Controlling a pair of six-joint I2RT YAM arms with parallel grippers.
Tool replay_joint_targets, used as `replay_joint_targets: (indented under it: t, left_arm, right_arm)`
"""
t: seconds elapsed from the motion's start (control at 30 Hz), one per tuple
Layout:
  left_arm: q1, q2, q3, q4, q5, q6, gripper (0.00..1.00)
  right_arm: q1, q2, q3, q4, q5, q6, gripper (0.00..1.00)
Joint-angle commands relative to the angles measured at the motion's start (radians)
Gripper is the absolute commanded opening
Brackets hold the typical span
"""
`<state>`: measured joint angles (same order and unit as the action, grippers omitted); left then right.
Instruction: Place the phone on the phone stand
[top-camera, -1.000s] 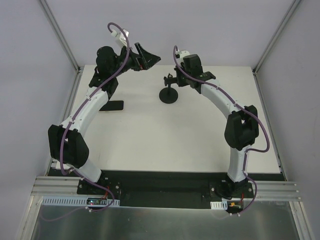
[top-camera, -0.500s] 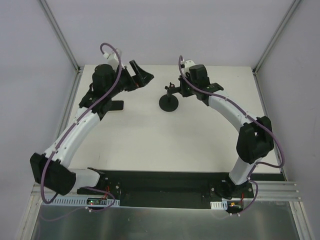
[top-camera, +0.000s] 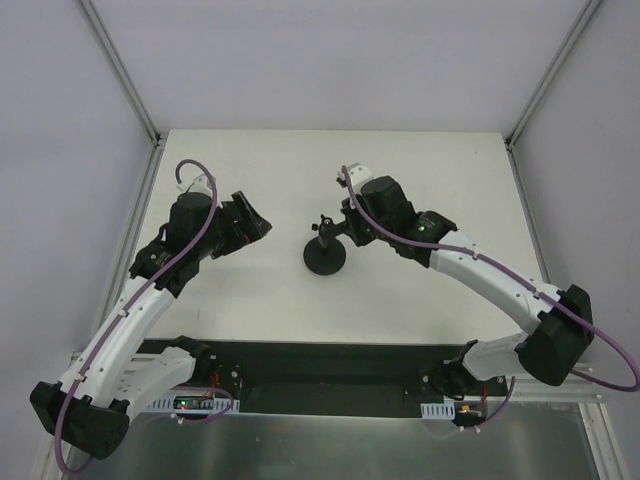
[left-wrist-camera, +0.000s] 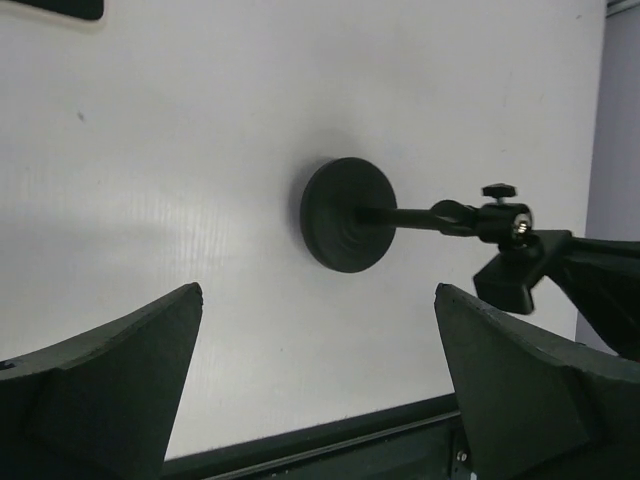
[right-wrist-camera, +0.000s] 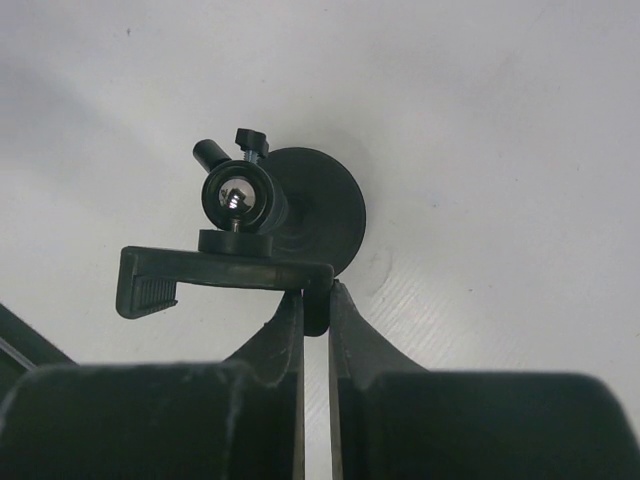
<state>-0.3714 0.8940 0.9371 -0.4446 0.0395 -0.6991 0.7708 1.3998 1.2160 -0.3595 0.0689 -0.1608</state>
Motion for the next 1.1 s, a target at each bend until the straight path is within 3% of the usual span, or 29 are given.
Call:
replay_joint_targets:
  t: [0.0,0.3,0.4,0.5,0.53,0.6,0.63,0.73,0.87,1.07]
  left_arm:
    - [0.012,-0.032,-0.011,-0.138,-0.070,-0.068,0.99]
    - [0.103,0.028,-0.001,-0.212,-0.017,-0.219,0.99]
    - [0.186,0.097,0.012,-0.264,0.026,-0.279,0.99]
    - [0.256,0.134,0.014,-0.273,0.030,-0.310,0.99]
    - [0.267,0.143,0.017,-0.275,0.022,-0.318,0.99]
    - [0.285,0.183,0.031,-0.275,0.017,-0.327,0.99]
    - [0.287,0.200,0.040,-0.261,0.017,-0.323,0.99]
    - [0.289,0.287,0.100,-0.227,0.033,-0.260,0.99]
    - [0.289,0.407,0.187,-0.180,0.037,-0.186,0.99]
    - [0.342,0.562,0.247,0.096,0.066,-0.001,0.99]
  right_arm:
    - [0.059,-0.104,-0.010,0.087,0.117,0.050,0.01]
    - [0.127,-0.131,-0.090,0.083,0.197,0.079,0.01]
    - [0.136,-0.133,-0.101,0.090,0.210,0.081,0.07]
    - [0.142,-0.131,-0.110,0.103,0.204,0.081,0.27]
    - [0.145,-0.130,-0.113,0.106,0.207,0.083,0.44]
    - [0.150,-0.133,-0.122,0.119,0.213,0.086,0.61]
    - [0.154,-0.142,-0.127,0.126,0.213,0.086,0.78]
    - [0.154,-0.191,-0.157,0.160,0.200,0.098,0.98]
    - [0.154,-0.300,-0.200,0.198,0.201,0.107,0.96]
    - [0.148,-0.542,-0.412,0.307,0.313,0.074,0.96]
